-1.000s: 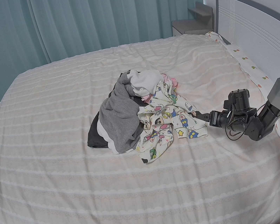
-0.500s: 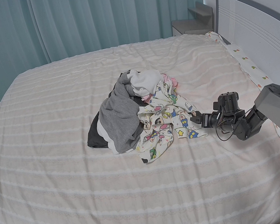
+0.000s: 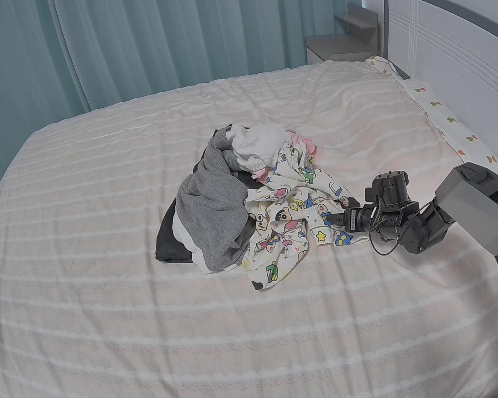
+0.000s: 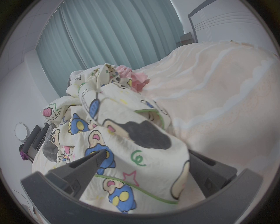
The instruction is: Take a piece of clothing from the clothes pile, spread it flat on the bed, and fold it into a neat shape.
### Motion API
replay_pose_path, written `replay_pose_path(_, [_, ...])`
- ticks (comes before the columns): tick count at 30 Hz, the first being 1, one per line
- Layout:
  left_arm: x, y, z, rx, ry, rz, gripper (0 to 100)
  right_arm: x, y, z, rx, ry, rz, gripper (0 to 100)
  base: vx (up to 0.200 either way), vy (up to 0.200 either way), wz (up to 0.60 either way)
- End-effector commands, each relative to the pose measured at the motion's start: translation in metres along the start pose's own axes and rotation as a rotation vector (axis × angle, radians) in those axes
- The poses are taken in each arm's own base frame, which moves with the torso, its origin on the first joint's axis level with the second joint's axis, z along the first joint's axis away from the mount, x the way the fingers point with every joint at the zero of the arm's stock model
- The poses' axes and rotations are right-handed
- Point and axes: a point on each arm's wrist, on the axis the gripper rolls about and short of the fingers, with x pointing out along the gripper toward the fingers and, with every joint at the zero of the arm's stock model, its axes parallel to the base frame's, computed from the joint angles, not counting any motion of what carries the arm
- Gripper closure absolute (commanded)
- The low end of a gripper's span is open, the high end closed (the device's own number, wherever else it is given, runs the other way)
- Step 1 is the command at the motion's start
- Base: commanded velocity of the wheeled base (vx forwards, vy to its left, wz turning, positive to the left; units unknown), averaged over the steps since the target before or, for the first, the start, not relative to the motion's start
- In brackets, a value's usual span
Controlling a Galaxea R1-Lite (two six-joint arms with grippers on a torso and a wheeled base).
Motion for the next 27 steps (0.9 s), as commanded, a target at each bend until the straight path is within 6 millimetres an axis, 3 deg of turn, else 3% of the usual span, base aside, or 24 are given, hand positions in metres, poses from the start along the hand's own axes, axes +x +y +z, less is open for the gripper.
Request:
replay_pose_path(1, [0.000, 0.000, -0.003, -0.001, 0.004, 0.000, 0, 0.001, 0.011, -0.002, -0.008, 0.002, 0.023, 100, 0.000, 0.000, 0.00])
replay_pose_path(8, [0.000, 0.000, -0.003, -0.001, 0.004, 0.000, 0, -0.003, 0.015, 0.002, -0.004, -0.012, 0.032, 100, 0.000, 0.000, 0.00])
replay_pose_path(15, [0.000, 0.000, -0.003, -0.001, 0.004, 0.000, 0, -0.025, 0.018, 0.010, -0.001, -0.043, 0.042, 100, 0.000, 0.000, 0.00])
replay_pose_path(21, [0.000, 0.000, -0.003, 0.001, 0.004, 0.000, 0, -0.078, 0.030, 0.013, 0.023, -0.058, 0.121, 100, 0.000, 0.000, 0.00])
replay_pose_path(22, [0.000, 0.000, -0.003, 0.001, 0.004, 0.000, 0, -0.078, 0.030, 0.013, 0.023, -0.058, 0.121, 100, 0.000, 0.000, 0.00])
replay_pose_path(23, [0.000, 0.000, -0.003, 0.001, 0.004, 0.001, 0, -0.098, 0.040, 0.013, 0.053, -0.077, 0.168, 100, 0.000, 0.000, 0.00])
replay_pose_path(27, [0.000, 0.000, -0.003, 0.005, 0.004, 0.000, 0, -0.130, 0.052, 0.009, 0.078, -0.086, 0.244, 100, 0.000, 0.000, 0.00])
